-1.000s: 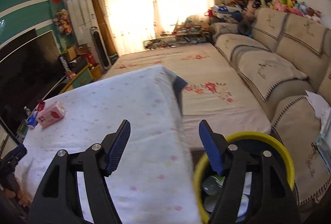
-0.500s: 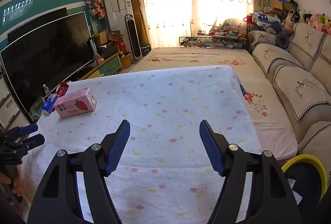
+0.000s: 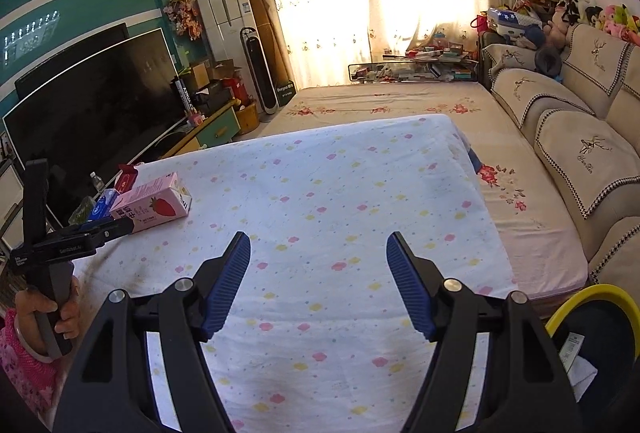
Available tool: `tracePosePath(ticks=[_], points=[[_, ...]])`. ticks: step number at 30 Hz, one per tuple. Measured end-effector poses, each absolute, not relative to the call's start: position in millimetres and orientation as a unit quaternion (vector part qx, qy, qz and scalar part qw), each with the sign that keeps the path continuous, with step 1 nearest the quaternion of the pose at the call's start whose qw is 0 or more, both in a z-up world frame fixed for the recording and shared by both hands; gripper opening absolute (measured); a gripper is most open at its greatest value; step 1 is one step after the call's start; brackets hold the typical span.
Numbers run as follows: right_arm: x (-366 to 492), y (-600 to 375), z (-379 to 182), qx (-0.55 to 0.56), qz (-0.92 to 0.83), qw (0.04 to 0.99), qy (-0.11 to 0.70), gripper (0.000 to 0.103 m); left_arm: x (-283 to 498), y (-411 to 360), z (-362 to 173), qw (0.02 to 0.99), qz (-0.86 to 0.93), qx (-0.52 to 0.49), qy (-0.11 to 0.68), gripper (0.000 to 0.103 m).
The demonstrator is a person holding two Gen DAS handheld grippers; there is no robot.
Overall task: Collect trash
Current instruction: 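Move the left tool to the pink strawberry milk carton and grasp it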
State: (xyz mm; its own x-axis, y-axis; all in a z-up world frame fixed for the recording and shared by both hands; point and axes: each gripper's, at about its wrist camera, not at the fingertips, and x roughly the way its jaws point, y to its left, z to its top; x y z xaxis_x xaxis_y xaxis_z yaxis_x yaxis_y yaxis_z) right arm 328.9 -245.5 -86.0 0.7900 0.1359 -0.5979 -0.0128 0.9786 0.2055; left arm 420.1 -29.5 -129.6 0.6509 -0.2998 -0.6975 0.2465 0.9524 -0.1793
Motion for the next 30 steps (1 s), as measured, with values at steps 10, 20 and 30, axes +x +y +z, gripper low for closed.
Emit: tracePosePath(ticks=[10, 20, 30], points=[[325.7, -249.9, -84.7, 0.106, 0.033, 0.943, 0.314, 0.067, 382.7, -105.5, -118.1, 0.883, -0.269, 0.017, 0.384, 0.097], [323.8, -256.4, -82.3, 0.117, 0.033, 0.943, 0.311, 0.069, 401.0, -66.7, -90.3, 0.909, -0.213, 0.030, 0.358, 0.097], [327.4, -256.5, -86.6, 0.118, 0.030, 0.939, 0.321, 0.070, 469.7, -91.7, -120.9, 0.895, -0.195, 0.067, 0.396, 0.097]])
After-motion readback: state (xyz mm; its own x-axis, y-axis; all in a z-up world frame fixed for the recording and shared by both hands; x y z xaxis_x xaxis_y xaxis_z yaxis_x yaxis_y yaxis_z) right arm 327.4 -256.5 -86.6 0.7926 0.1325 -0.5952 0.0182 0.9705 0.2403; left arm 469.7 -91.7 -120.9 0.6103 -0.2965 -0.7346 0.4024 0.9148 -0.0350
